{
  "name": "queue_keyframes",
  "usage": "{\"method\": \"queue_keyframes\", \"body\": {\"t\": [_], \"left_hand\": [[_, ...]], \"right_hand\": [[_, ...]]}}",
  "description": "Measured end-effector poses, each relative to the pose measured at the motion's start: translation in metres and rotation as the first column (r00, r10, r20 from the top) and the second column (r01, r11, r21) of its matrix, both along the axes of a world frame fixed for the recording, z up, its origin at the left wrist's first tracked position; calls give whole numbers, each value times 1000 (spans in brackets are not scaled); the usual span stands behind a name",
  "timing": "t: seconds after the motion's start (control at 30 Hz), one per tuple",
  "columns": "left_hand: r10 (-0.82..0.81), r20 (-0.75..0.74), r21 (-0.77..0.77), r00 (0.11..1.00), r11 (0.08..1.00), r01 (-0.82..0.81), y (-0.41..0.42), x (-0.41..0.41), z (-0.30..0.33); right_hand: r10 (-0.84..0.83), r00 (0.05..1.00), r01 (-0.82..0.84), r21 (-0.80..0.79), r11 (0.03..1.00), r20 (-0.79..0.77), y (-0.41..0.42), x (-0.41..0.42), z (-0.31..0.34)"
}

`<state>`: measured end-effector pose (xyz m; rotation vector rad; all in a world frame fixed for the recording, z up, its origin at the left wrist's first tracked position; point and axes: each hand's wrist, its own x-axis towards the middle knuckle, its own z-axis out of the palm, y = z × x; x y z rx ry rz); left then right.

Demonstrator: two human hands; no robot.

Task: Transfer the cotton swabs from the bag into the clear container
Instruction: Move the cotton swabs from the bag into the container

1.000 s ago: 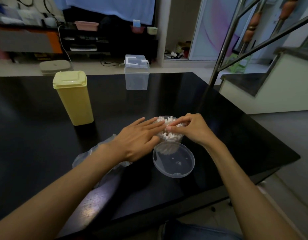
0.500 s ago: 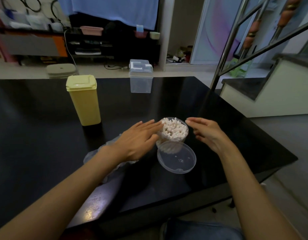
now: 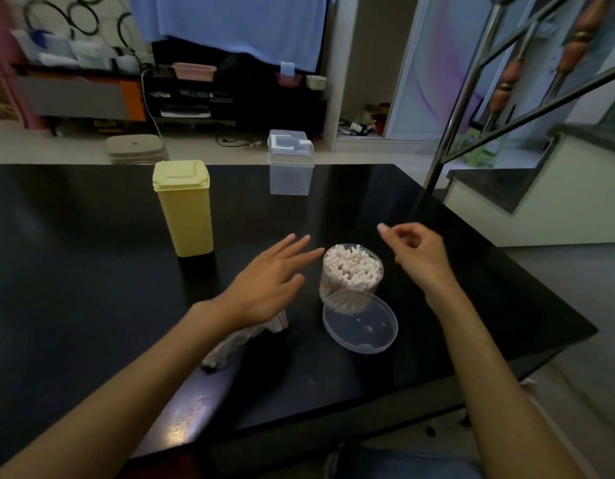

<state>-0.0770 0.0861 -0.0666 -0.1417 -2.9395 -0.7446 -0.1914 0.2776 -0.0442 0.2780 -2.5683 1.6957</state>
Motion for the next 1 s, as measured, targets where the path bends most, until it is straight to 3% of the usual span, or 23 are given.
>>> {"method": "queue_keyframes", "body": {"t": [0.1,0.17,0.3,0.43,0.5,0.6,0.7,0.8,0.9,1.0], "left_hand": [[170,-130,74,977,984,-161,-28,39,0],[310,-151,108,939,949,-296,-45,65,-4],[491,8,89,871,867,-490,-63,89,-13],[525,217,34,823,839,-543,-68,87,-23],[502,288,32,815,846,-532,-66,86,-29],[501,290,-23,816,856,-517,-66,87,-37],[520,234,-39,821,849,-527,-73,90,-36],[520,170,-7,837,850,-527,-81,91,-35],[506,174,46,845,853,-520,-80,90,-33],[595,265,44,758,778,-626,-83,88,-34]], "right_hand": [[96,977,-97,4,995,-190,-18,35,27],[282,949,-269,102,958,-143,-38,65,29],[436,900,-409,332,850,-7,-72,92,-2],[487,860,-485,541,687,153,-81,95,-24],[489,865,-458,574,679,112,-81,94,-29],[521,853,-448,562,695,36,-82,90,-32],[550,810,-586,327,742,204,-77,85,-25],[626,703,-697,154,700,337,-72,84,-16],[636,687,-709,130,693,352,-73,84,-17],[604,724,-679,188,710,332,-79,86,-24]]}}
